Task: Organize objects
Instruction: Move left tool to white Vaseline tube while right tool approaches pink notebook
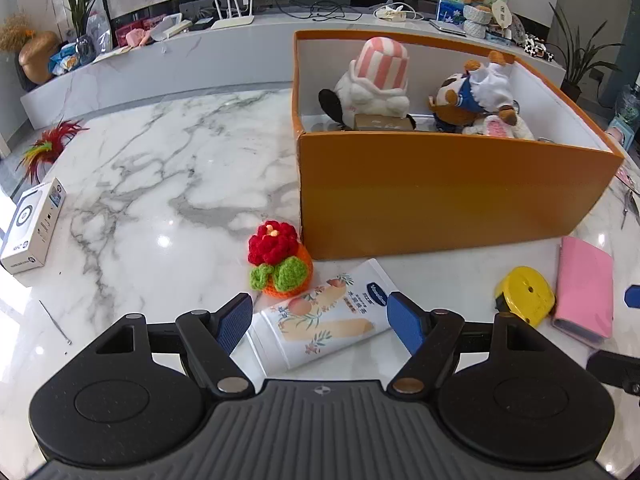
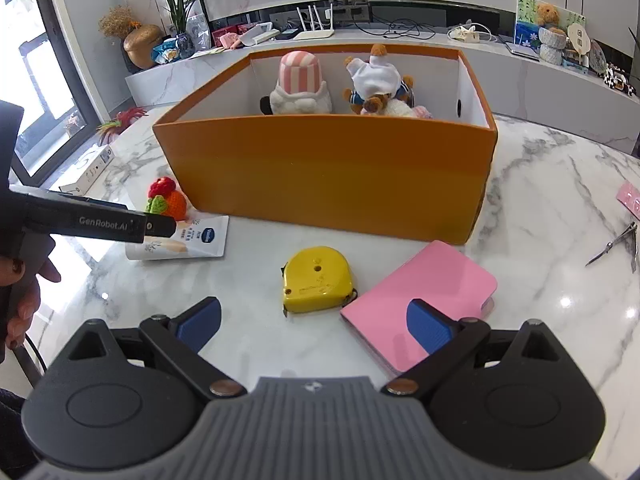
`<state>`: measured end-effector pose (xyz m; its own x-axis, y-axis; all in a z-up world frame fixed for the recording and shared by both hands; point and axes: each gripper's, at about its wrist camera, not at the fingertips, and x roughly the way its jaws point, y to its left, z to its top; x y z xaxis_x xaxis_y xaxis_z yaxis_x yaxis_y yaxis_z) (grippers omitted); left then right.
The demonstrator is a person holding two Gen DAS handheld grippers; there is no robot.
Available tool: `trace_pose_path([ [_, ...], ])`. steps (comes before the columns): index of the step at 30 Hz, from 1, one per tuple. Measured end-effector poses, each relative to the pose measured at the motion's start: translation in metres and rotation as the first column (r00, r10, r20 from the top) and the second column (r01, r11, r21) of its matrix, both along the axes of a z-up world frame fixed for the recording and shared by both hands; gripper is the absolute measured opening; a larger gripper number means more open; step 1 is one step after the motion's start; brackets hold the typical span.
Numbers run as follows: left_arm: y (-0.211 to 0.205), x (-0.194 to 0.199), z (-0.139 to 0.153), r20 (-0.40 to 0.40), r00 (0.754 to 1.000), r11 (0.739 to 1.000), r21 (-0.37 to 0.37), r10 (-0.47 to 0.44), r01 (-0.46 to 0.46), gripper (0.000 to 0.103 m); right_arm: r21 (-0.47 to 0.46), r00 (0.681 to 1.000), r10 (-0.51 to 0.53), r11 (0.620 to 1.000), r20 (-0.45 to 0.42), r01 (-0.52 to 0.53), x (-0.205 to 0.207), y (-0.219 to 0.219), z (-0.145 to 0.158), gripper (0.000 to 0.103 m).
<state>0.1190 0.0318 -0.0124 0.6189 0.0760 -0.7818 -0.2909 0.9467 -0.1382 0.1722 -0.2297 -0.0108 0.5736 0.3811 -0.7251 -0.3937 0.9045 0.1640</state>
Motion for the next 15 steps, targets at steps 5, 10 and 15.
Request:
trace_pose_path([
  [5, 0.004, 0.007, -0.006, -0.020, 1.000, 1.000, -0.020, 0.011, -0.011, 0.088, 0.002, 1.000, -0.011, 1.000, -0.006, 0.011, 0.003, -0.002, -0.001, 0.099],
  [10, 0.003, 0.010, -0.010, -0.034, 0.999, 1.000, -0.020, 0.008, -0.009, 0.088, 0.004, 1.000, -0.005, 1.000, -0.010, 0.005, 0.004, -0.002, -0.001, 0.099],
  [15, 0.001, 0.011, -0.014, -0.053, 0.999, 1.000, -0.009, 0.001, -0.001, 0.088, 0.003, 1.000, 0.000, 1.000, -0.008, 0.000, 0.003, -0.002, 0.000, 0.099],
])
